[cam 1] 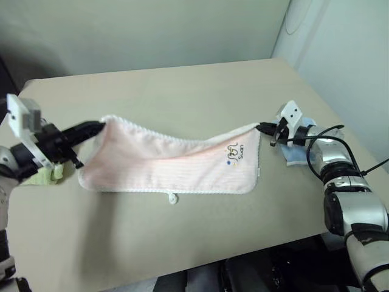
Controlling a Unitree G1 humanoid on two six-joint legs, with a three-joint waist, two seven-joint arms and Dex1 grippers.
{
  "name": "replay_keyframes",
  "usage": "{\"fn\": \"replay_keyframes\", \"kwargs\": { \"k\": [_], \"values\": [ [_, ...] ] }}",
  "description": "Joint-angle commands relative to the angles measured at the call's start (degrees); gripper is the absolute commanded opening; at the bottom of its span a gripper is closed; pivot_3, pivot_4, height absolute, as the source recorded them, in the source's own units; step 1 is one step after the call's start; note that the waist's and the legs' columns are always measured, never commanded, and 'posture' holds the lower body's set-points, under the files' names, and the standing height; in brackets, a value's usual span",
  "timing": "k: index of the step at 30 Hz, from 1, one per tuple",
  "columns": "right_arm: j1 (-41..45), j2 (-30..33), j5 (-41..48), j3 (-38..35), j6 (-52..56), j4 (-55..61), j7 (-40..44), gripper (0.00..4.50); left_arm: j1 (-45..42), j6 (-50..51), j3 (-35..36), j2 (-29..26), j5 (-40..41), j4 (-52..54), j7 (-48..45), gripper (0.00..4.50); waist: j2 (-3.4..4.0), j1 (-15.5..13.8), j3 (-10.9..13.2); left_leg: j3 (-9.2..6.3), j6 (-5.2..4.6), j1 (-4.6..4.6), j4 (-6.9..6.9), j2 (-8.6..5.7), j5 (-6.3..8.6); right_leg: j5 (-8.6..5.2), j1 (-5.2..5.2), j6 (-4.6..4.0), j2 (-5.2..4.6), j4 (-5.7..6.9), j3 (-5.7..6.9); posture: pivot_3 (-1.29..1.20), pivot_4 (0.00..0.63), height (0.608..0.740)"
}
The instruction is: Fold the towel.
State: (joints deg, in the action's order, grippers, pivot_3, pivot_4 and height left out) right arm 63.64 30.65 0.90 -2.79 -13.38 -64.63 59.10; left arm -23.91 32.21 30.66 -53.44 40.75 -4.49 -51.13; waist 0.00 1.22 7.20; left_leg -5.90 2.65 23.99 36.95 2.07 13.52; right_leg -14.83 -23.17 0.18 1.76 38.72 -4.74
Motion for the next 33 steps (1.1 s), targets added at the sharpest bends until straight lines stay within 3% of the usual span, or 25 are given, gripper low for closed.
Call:
{"fn": "replay_keyframes", "kwargs": {
  "k": [1, 6, 10, 13, 16, 19, 22, 27, 30, 33],
  "values": [
    [7.1, 2.4, -1.1, -0.5, -2.0, -1.1, -5.2, 0.0, -10.3, -6.5, -2.0, 0.4, -5.3, -9.5, 5.2, 0.04, 0.0, -0.1, 0.0, -0.02, -0.01, -0.01, 0.01, 0.0, 0.0, 0.0, 0.0, 0.0, 0.0, 0.03, 0.0, 0.0, 0.15, 0.74],
    [16.2, 3.7, -3.9, 0.4, -4.2, -5.0, -12.7, 0.0, -30.1, -17.3, -7.3, 2.4, -13.9, -26.3, 11.1, 0.04, -0.03, -0.3, 0.0, -0.11, -0.01, 0.08, -0.02, -0.01, 0.0, 0.02, -0.02, 0.03, 0.0, -0.18, 0.02, 0.0, 0.15, 0.74],
    [19.4, 4.4, -4.0, -0.1, -5.3, -6.4, -13.5, 0.0, -36.4, -22.1, -8.9, 2.8, -16.7, -33.2, 11.3, 0.04, -0.03, 0.2, 0.0, -0.1, 0.14, 0.3, -0.34, -0.01, -0.1, 0.05, -0.17, 0.09, 0.0, -0.66, 0.01, 0.0, 0.15, 0.74],
    [19.4, 7.4, -1.1, -1.9, -5.1, -4.4, -6.9, 0.0, -30.3, -16.5, -6.2, 1.5, -11.4, -24.4, 5.1, 0.04, -0.02, 0.5, 0.0, -0.08, 0.25, 0.31, -0.83, -0.01, -0.17, 0.05, -0.19, 0.09, 0.0, -0.77, 0.01, 0.0, 0.15, 0.74],
    [14.5, 9.1, 3.8, -4.1, -0.9, 0.0, 3.2, 0.0, -12.5, -8.8, -0.1, 0.1, -4.1, -7.6, -1.5, 0.04, -0.06, 1.4, 0.0, 0.09, 0.37, 0.54, -0.84, -0.01, -0.24, 0.04, -0.57, 0.1, 0.0, -0.85, -0.05, 0.0, 0.15, 0.74],
    [1.1, 10.6, 9.0, -2.9, 7.2, 15.5, 15.2, 0.0, 4.4, -0.7, 8.4, 0.4, 2.4, 3.8, -3.5, 0.04, -0.31, 2.0, -0.2, 0.1, 0.39, 0.66, -0.89, 0.02, -0.24, -0.06, -0.71, 0.23, 0.05, -0.92, -0.01, 0.0, 0.15, 0.74],
    [-13.3, 13.7, 14.9, -1.9, 20.8, 35.8, 21.6, 0.0, 18.4, 4.7, 15.8, 1.6, 7.4, 12.9, -5.9, 0.04, -0.28, 2.0, -0.1, 0.11, 0.4, 0.7, -0.79, 0.07, -0.23, -0.15, -0.69, 0.24, 0.11, -0.89, 0.0, 0.0, 0.15, 0.74],
    [-25.9, 17.5, 19.0, -0.8, 33.0, 52.3, 24.2, 0.0, 29.9, 8.7, 21.0, 2.8, 11.1, 18.6, -6.8, 0.04, -0.04, 1.7, 0.0, 0.24, 0.39, 0.67, -0.78, 0.07, -0.21, -0.18, -0.76, 0.25, 0.1, -0.7, -0.07, 0.0, 0.15, 0.74],
    [-29.9, 19.1, 19.5, 0.4, 35.2, 55.5, 25.8, 0.0, 33.9, 9.6, 22.7, 3.0, 12.3, 19.0, -7.7, 0.04, -0.18, 1.4, 0.1, 0.16, -0.35, -0.9, -0.79, 0.08, 0.03, -0.07, 0.9, 0.21, 0.1, -0.74, -0.06, 0.0, 0.15, 0.74],
    [-28.9, 17.4, 17.2, 1.6, 33.3, 52.8, 22.7, 0.0, 35.5, 8.7, 21.2, 3.4, 11.3, 18.6, -7.2, 0.04, -0.28, 1.3, 0.2, 0.19, -0.61, -2.23, -0.75, 0.0, 0.15, -0.52, 2.23, -0.35, 0.07, -0.83, -0.15, 0.0, 0.15, 0.74]
  ]
}}
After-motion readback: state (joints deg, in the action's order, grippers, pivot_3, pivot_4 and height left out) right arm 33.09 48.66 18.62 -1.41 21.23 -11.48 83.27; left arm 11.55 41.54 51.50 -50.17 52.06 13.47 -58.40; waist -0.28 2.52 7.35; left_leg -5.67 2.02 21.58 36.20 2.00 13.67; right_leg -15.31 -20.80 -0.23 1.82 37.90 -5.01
